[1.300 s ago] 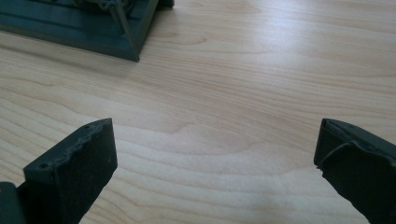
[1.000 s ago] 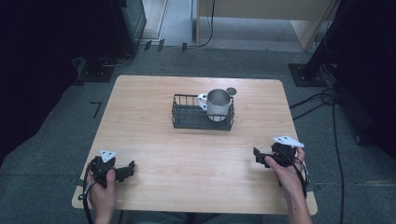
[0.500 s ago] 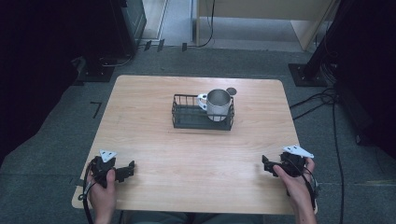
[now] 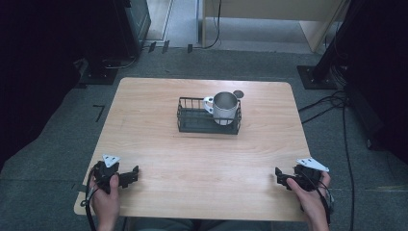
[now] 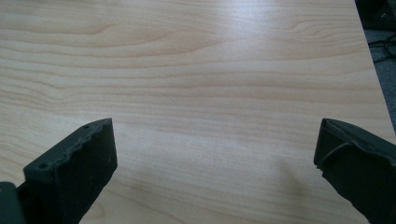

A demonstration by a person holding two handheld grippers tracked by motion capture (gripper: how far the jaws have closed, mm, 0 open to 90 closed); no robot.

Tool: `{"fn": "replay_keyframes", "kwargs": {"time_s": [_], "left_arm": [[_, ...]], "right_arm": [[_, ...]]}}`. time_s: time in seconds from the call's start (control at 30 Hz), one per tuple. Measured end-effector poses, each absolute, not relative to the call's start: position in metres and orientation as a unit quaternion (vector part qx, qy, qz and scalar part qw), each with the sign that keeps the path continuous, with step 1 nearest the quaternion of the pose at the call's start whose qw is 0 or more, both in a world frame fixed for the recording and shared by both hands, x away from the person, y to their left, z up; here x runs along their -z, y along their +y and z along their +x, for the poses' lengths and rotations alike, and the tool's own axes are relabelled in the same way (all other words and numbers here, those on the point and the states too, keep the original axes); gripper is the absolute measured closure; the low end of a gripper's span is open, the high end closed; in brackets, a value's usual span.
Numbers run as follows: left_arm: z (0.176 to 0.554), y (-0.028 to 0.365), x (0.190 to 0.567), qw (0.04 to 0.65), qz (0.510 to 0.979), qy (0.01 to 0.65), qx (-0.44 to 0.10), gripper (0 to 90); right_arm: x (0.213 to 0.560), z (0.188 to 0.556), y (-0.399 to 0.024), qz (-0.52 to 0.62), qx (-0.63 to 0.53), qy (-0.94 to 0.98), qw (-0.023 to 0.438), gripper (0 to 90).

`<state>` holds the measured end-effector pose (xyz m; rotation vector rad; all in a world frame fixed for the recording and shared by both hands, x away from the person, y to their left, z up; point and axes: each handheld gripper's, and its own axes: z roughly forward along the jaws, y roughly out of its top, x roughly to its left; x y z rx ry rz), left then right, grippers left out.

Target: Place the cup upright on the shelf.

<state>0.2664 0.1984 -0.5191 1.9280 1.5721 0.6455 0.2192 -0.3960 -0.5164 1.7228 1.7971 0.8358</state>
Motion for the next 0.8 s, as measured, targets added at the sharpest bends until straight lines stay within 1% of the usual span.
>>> {"fn": "replay_keyframes", "kwargs": {"time_s": [0.37,0.8], "left_arm": [[0.266,0.198,0.519,0.282,0.72,0.587,-0.241,0.0],[0.266,0.198,0.519,0.282,0.72,0.587,-0.241,0.0]], "right_arm": [[0.528,0.209,-0.397,0.646,-0.284,0.662,0.252,0.0],[0.529,0.191,-0.4,0.631,-0.293,0.672,0.253,0.0]]}}
